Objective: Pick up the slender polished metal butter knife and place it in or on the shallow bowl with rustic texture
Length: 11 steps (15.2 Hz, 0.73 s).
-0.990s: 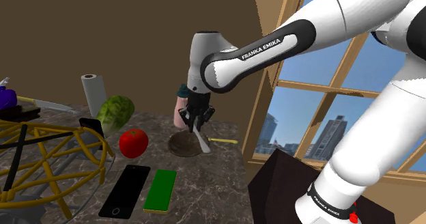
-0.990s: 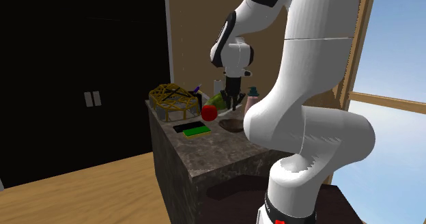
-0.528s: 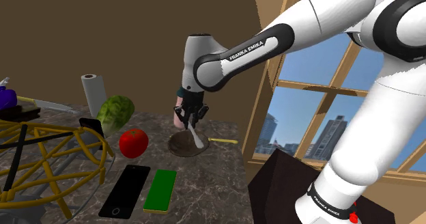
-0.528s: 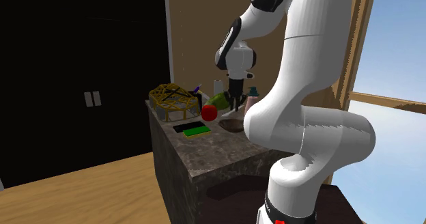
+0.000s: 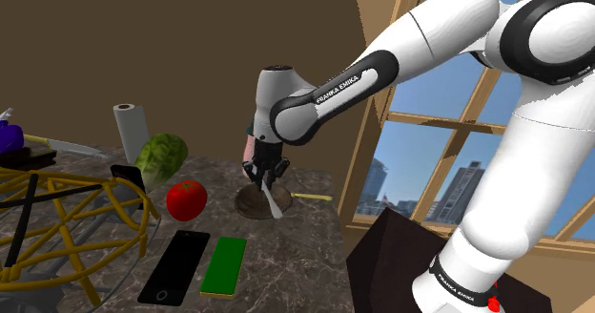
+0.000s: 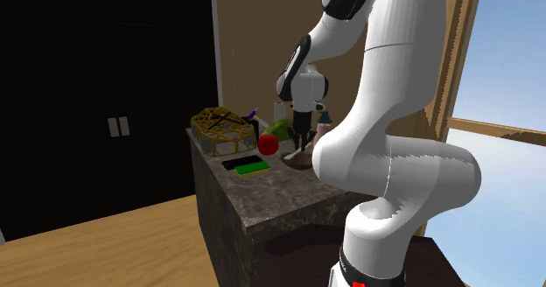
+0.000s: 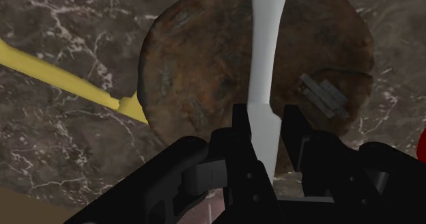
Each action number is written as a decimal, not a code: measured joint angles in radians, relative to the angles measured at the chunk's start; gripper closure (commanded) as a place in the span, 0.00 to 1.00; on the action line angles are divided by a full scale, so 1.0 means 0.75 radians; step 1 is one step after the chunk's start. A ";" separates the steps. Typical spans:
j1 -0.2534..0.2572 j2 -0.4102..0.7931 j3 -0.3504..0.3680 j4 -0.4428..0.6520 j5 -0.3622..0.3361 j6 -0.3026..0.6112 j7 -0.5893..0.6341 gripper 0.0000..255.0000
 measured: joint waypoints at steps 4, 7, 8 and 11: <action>0.006 0.055 -0.011 -0.028 -0.042 0.075 0.025 1.00; 0.011 0.072 -0.014 -0.031 -0.056 0.093 0.036 1.00; 0.012 0.074 -0.014 -0.031 -0.057 0.094 0.037 1.00; 0.012 0.076 -0.015 -0.030 -0.059 0.095 0.039 1.00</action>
